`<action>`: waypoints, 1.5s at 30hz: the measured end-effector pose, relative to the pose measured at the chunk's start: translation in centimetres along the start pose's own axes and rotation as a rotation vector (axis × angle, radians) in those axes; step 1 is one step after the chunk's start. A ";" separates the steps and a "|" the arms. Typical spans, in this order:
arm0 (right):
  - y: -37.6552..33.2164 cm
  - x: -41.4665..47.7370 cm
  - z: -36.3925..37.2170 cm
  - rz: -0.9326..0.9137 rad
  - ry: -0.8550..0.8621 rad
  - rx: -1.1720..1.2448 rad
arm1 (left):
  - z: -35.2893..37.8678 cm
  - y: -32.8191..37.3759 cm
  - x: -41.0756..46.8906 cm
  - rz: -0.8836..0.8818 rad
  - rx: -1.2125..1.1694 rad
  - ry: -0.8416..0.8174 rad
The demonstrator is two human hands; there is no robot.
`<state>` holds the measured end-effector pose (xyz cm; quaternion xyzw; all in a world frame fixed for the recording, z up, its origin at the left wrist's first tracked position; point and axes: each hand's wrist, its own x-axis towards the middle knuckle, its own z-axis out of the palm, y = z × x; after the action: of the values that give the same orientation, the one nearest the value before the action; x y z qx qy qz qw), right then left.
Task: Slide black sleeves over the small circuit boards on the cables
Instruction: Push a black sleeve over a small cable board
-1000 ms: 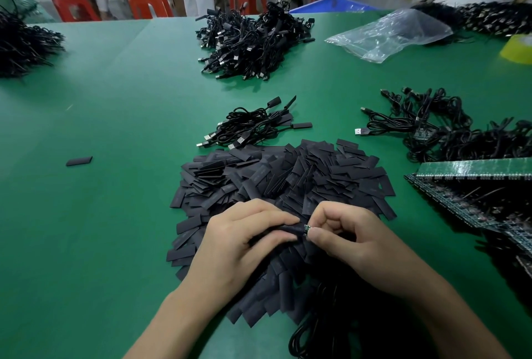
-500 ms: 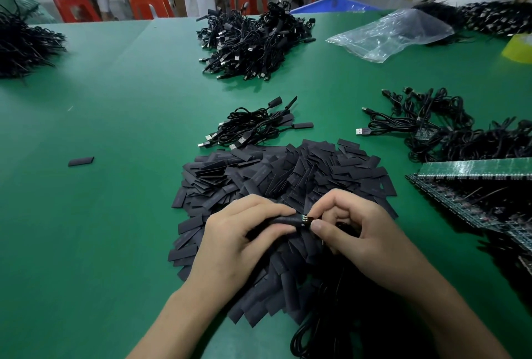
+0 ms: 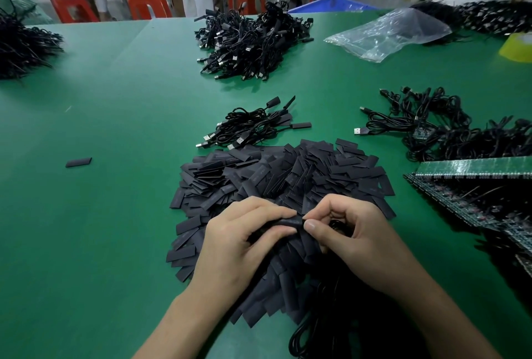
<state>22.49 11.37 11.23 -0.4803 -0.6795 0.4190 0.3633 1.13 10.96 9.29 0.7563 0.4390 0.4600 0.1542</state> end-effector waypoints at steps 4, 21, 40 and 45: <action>-0.2 0.0 0.0 0.007 0.047 0.051 | -0.1 0.5 0.2 -0.067 0.005 0.136; -0.1 0.1 1.0 0.025 0.142 0.106 | 1.3 1.0 -0.3 -0.350 -0.368 0.251; 0.0 0.0 0.5 0.015 0.140 -0.068 | 1.2 1.7 0.8 -0.537 -0.692 0.399; -0.5 0.3 0.2 0.056 0.257 0.400 | 2.2 2.5 0.7 -0.456 -0.487 0.130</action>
<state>22.09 11.55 11.61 -0.4666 -0.5177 0.4906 0.5231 4.39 10.47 10.09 0.5485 0.4829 0.5523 0.4011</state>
